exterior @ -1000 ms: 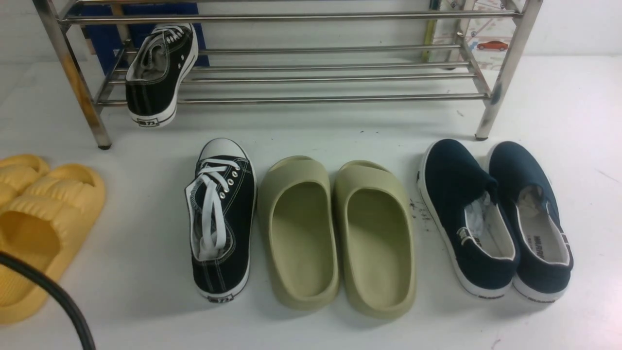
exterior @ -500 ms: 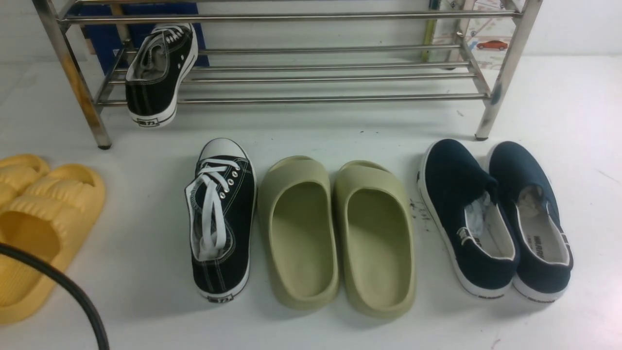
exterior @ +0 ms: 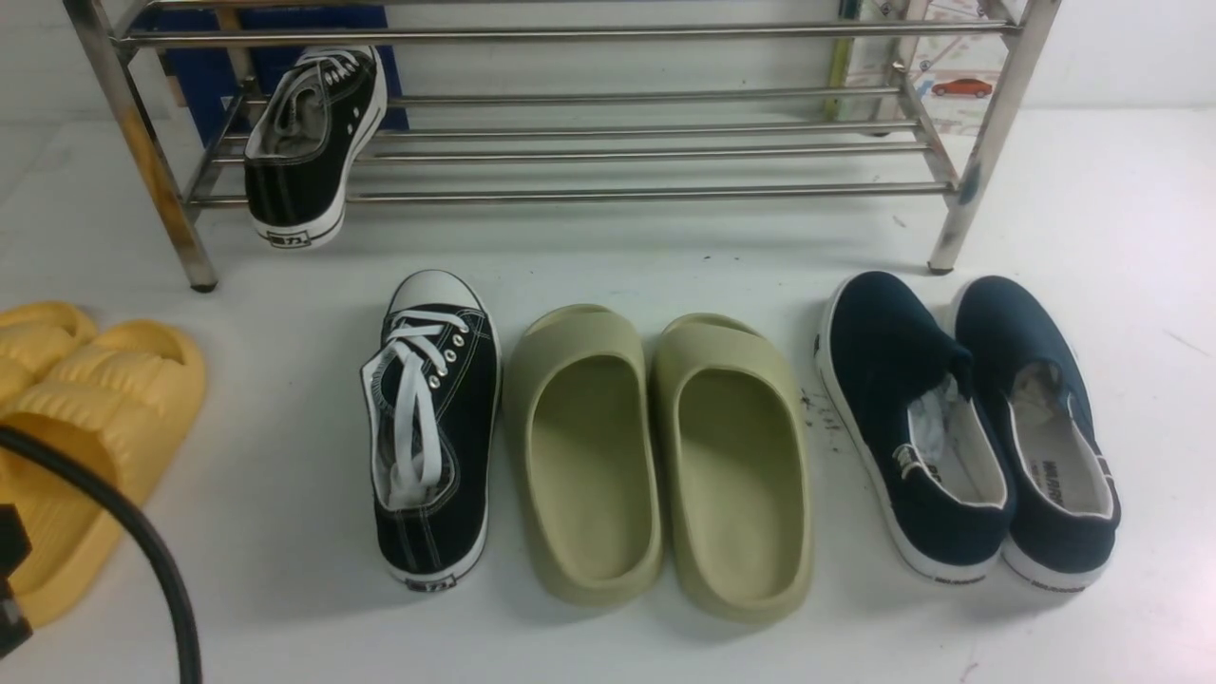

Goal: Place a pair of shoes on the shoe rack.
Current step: Use the left arm to grab the shoe closest to it

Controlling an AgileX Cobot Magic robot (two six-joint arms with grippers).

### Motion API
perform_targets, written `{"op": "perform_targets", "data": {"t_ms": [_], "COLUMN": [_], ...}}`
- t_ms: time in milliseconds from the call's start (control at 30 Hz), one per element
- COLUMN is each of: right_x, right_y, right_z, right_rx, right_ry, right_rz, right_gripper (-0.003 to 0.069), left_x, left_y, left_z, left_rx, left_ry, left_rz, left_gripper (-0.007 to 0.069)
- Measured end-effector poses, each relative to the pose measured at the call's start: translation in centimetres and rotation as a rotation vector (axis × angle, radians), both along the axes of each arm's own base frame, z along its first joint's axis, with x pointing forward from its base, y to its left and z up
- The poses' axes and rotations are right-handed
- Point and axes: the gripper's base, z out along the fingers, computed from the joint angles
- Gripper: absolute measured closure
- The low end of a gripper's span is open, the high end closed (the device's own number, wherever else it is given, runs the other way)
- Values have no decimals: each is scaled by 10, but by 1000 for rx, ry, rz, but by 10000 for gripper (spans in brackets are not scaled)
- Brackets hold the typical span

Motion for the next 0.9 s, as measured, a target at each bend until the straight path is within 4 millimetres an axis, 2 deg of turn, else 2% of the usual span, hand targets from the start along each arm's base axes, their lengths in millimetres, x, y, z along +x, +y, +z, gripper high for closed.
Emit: {"op": "perform_targets", "data": {"t_ms": [400, 567, 667, 700, 733, 900], "right_x": [0, 0, 0, 0, 0, 0], "right_y": [0, 0, 0, 0, -1, -1], "right_z": [0, 0, 0, 0, 0, 0], "right_rx": [0, 0, -12, -12, -20, -22], "right_ry": [0, 0, 0, 0, 0, 0], "right_rz": [0, 0, -1, -1, -2, -2], "right_gripper": [419, 419, 419, 419, 419, 419], "left_x": [6, 16, 37, 39, 54, 94], "left_y": [-2, -4, -6, -6, -7, -18], "left_z": [8, 3, 4, 2, 5, 8], "left_rx": [-71, -65, -28, -26, 10, 123], "left_ry": [-107, 18, 233, 243, 337, 498], "left_rz": [8, -20, -71, -73, -109, -264], "left_gripper": [638, 638, 638, 638, 638, 638]}}
